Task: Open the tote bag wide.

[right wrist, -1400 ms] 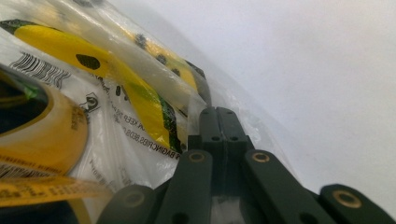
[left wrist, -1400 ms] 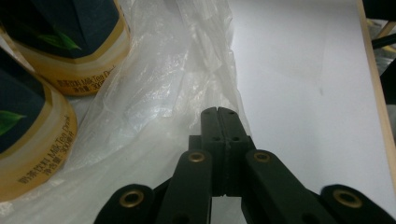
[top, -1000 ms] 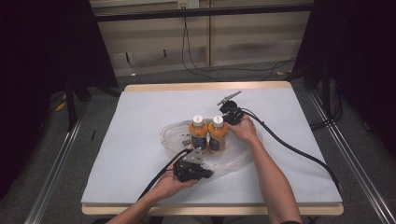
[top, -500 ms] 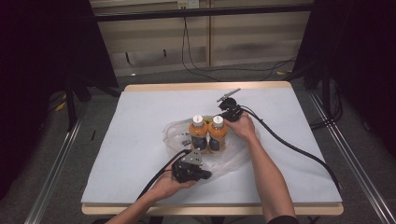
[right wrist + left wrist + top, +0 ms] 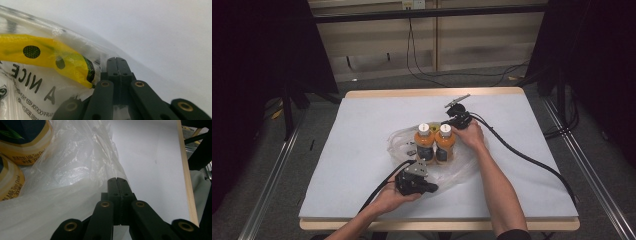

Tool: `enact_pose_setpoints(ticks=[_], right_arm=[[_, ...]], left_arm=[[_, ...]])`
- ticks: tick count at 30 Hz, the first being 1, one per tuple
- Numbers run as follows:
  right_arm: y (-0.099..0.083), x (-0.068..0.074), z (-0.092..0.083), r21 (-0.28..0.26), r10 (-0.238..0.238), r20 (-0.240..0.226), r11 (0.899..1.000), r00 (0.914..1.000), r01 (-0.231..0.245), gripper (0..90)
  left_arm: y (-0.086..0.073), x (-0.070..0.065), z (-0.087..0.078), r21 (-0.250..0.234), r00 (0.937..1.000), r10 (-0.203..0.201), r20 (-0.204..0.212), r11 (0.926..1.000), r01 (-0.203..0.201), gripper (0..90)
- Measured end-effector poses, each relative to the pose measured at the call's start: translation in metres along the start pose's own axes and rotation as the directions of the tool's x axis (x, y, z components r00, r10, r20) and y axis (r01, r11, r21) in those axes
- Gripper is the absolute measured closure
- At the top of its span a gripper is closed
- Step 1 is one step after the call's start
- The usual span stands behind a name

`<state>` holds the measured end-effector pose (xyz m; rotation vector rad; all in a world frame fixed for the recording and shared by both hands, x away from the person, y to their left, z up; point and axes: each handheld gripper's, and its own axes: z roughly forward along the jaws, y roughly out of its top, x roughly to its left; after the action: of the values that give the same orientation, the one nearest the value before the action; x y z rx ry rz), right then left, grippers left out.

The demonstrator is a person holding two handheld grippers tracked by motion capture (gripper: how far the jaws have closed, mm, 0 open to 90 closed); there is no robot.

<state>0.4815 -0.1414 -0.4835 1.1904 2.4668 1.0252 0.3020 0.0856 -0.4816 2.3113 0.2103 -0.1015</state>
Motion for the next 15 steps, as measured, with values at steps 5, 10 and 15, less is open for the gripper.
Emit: enact_pose_setpoints(ticks=[5,10,15], right_arm=[[-0.001,0.005,-0.003,-0.014,-0.005,-0.021,1.0,0.9998,0.005,90.0],[0.0,0.005,-0.015,-0.05,-0.015,-0.036,0.999,0.9992,0.014,90.0],[0.001,0.002,-0.031,-0.085,-0.022,-0.054,0.996,0.9983,0.017,90.0]], left_arm=[[0.001,0.001,-0.001,-0.02,0.9998,-0.019,-0.001,0.9996,0.019,90.0],[0.004,0.006,-0.009,-0.062,0.9991,-0.042,0.003,0.9972,0.043,90.0],[0.004,0.01,-0.014,-0.103,0.9974,-0.072,-0.006,0.9921,0.071,90.0]])
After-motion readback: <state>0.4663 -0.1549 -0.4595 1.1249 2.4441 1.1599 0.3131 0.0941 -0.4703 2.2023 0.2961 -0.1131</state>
